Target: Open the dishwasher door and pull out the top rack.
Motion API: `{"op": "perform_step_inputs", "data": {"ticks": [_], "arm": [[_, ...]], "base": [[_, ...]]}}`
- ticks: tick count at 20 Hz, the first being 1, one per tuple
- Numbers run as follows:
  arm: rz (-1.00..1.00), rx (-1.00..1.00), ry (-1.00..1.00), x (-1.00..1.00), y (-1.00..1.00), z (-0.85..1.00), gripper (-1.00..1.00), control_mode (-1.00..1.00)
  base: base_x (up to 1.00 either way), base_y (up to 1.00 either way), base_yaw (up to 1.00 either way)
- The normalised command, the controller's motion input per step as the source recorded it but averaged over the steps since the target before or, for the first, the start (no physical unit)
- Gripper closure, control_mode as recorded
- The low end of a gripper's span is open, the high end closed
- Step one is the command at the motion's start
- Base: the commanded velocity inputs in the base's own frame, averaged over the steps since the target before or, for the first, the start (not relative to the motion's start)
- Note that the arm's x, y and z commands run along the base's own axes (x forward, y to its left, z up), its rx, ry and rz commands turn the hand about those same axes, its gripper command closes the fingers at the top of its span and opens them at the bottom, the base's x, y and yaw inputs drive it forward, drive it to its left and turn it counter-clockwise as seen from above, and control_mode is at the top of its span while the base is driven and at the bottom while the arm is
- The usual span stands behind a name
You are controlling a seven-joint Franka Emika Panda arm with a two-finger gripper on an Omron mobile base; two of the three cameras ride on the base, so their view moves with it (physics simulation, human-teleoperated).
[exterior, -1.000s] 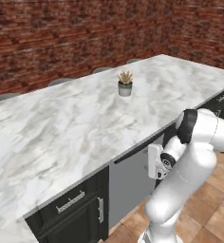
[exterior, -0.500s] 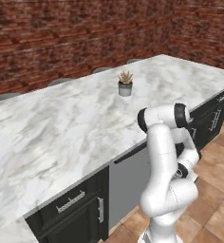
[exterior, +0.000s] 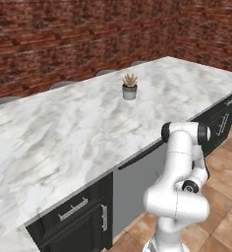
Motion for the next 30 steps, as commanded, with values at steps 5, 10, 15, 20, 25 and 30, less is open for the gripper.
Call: {"op": "perform_step_inputs", "data": {"ticks": [5, 10, 15, 20, 25, 30], "arm": [[-0.01, 0.00, -0.11, 0.20, 0.10, 0.20, -1.00, -1.00], [0.02, 0.00, -0.09, 0.19, 0.00, 0.30, -1.00, -1.00], [0.00, -0.08, -0.11, 0.16, 0.13, 0.25, -1.00, -1.00], [0.00, -0.12, -0.17, 0.17, 0.25, 0.01, -1.00, -1.00], [-0.02, -0.09, -0.22, 0.29, 0.14, 0.06, -1.00, -1.00], [-0.07, -0.04, -0.11, 0.50, 0.00, 0.03, -1.00, -1.00]], "base": [[0.00, 0.00, 0.00], [0.00, 0.00, 0.00], [0.00, 0.00, 0.00], [0.00, 0.00, 0.00], [0.00, 0.00, 0.00], [0.00, 0.00, 0.00]]}}
